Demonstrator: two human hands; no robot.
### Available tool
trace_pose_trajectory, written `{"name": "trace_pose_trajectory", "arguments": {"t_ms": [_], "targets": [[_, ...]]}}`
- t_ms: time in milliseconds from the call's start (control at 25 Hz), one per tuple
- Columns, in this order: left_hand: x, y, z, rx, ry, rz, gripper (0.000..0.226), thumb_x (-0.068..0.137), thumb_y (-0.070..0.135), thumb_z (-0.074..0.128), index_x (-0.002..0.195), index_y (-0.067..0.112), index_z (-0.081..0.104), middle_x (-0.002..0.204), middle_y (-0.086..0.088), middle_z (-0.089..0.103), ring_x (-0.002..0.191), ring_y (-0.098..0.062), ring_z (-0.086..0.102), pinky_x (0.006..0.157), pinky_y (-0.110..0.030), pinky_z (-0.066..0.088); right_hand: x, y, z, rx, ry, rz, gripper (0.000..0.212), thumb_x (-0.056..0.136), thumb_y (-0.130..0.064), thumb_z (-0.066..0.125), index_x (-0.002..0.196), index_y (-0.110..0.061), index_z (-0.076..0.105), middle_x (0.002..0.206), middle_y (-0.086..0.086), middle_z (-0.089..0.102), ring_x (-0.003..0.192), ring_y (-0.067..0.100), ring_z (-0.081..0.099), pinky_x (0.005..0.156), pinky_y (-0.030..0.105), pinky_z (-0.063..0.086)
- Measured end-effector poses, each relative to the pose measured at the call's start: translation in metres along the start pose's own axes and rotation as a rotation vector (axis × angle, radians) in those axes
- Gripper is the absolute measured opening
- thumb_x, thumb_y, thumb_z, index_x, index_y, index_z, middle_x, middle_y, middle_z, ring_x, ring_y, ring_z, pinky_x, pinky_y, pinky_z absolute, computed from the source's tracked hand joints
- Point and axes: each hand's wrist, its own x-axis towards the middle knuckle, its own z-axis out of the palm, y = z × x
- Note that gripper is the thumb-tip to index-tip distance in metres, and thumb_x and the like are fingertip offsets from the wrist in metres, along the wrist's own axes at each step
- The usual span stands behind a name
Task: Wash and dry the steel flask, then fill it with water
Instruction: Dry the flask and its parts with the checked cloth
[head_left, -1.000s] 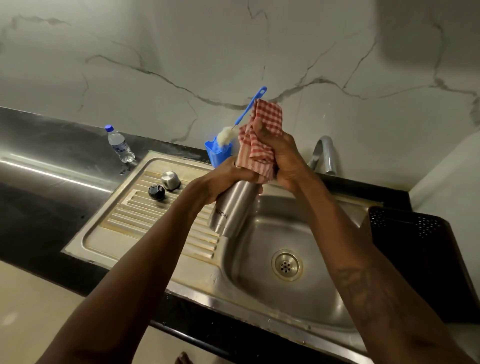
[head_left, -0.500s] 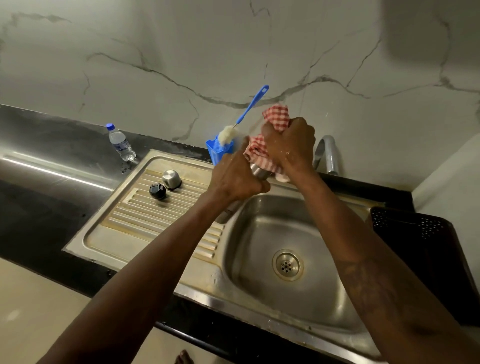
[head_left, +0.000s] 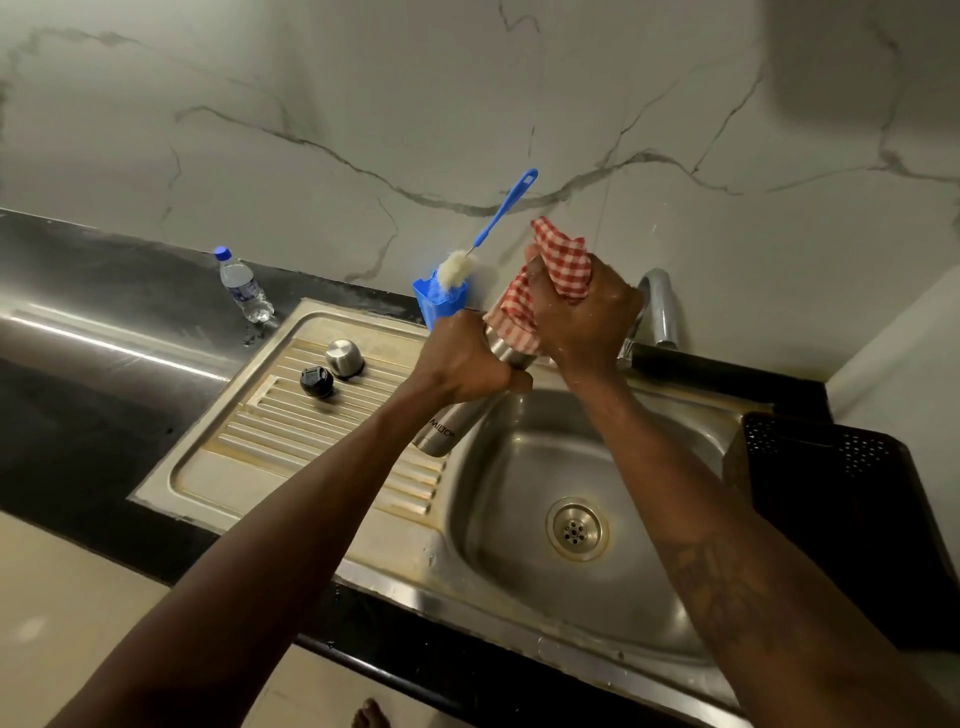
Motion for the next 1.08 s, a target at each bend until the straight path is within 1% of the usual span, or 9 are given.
{"name": "trace_pose_trajectory", "arguments": {"t_ms": [80, 160, 280, 480, 640, 800, 920, 1000, 1080], "targets": [[-0.003, -0.006, -0.006, -0.082, -0.095, 0.034, 0.032, 0.066, 0.021, 0.091, 0.087, 0.011, 0.069, 0.075, 0.002, 0.068, 0.071, -0.011, 0.064, 0.06, -0.019, 0.05, 0.01, 0.007, -0.006, -0.082, -0.191, -0.101, 0.045, 0.091, -0.059, 0.067, 0.074, -0.018, 0.073, 0.066, -0.008, 0.07, 0.06, 0.008, 0.066, 0.066, 0.026, 0.055], [0.0, -0.014, -0.007, -0.035, -0.017, 0.077, 0.034, 0.064, 0.03, 0.088, 0.086, 0.013, 0.069, 0.073, 0.002, 0.069, 0.069, -0.012, 0.065, 0.061, -0.023, 0.05, 0.016, 0.002, -0.01, -0.185, -0.418, -0.061, 0.05, 0.089, -0.069, 0.059, 0.077, -0.022, 0.073, 0.072, -0.007, 0.073, 0.07, 0.012, 0.069, 0.075, 0.038, 0.058], [0.007, -0.017, 0.003, 0.255, 0.254, 0.116, 0.041, 0.065, 0.05, 0.077, 0.088, 0.018, 0.063, 0.066, 0.007, 0.062, 0.06, -0.014, 0.059, 0.06, -0.027, 0.046, 0.025, -0.012, -0.007, -0.308, -0.523, 0.213, 0.05, 0.09, -0.068, 0.058, 0.101, -0.022, 0.075, 0.101, -0.002, 0.076, 0.102, 0.021, 0.068, 0.102, 0.048, 0.049], [0.011, -0.022, 0.011, 0.497, 0.471, 0.173, 0.039, 0.078, 0.043, 0.071, 0.104, 0.015, 0.06, 0.066, 0.0, 0.06, 0.056, -0.026, 0.059, 0.06, -0.034, 0.05, 0.029, -0.019, 0.002, -0.053, -0.492, 0.762, 0.044, 0.092, -0.057, 0.065, 0.112, -0.019, 0.07, 0.109, 0.0, 0.074, 0.101, 0.021, 0.068, 0.099, 0.045, 0.054], [0.011, -0.019, -0.014, 0.176, 0.057, 0.219, 0.041, 0.056, 0.045, 0.076, 0.083, 0.016, 0.065, 0.067, 0.0, 0.065, 0.061, -0.018, 0.061, 0.067, -0.045, 0.059, -0.003, -0.022, -0.006, 0.023, -0.267, 0.294, 0.037, 0.088, -0.053, 0.072, 0.087, -0.016, 0.077, 0.078, -0.008, 0.074, 0.071, 0.008, 0.071, 0.073, 0.03, 0.06], [0.006, -0.017, -0.021, -0.632, -0.69, 0.046, 0.064, 0.057, 0.023, 0.082, 0.11, -0.005, 0.062, 0.091, -0.022, 0.073, 0.076, -0.035, 0.07, 0.074, -0.043, 0.063, 0.007, -0.019, -0.014, 0.646, -0.328, 0.528, 0.013, 0.087, -0.023, 0.082, 0.09, -0.012, 0.076, 0.083, 0.004, 0.078, 0.079, 0.026, 0.077, 0.075, 0.045, 0.064], [0.004, -0.026, -0.019, -1.095, -1.153, -0.123, 0.059, 0.063, 0.023, 0.082, 0.113, 0.001, 0.06, 0.087, -0.023, 0.07, 0.073, -0.034, 0.071, 0.072, -0.041, 0.061, 0.008, -0.017, -0.014, 0.803, -0.496, 0.616, 0.015, 0.09, -0.017, 0.079, 0.102, -0.01, 0.075, 0.099, 0.014, 0.077, 0.092, 0.036, 0.075, 0.085, 0.054, 0.062], [0.004, -0.025, -0.014, -1.01, -1.083, -0.159, 0.053, 0.066, 0.022, 0.081, 0.112, 0.003, 0.062, 0.089, -0.021, 0.072, 0.074, -0.033, 0.072, 0.073, -0.04, 0.062, 0.001, -0.008, -0.011, 0.812, -0.504, 0.687, 0.023, 0.089, -0.021, 0.079, 0.106, -0.005, 0.074, 0.102, 0.017, 0.077, 0.095, 0.037, 0.075, 0.089, 0.056, 0.06], [0.006, -0.015, -0.004, -0.644, -0.68, -0.096, 0.046, 0.065, 0.021, 0.082, 0.106, 0.01, 0.066, 0.09, -0.013, 0.074, 0.078, -0.028, 0.073, 0.074, -0.037, 0.06, -0.003, -0.005, -0.004, 0.553, -0.362, 0.779, 0.028, 0.089, -0.037, 0.079, 0.099, -0.012, 0.075, 0.095, 0.007, 0.078, 0.089, 0.027, 0.077, 0.087, 0.049, 0.062]]}}
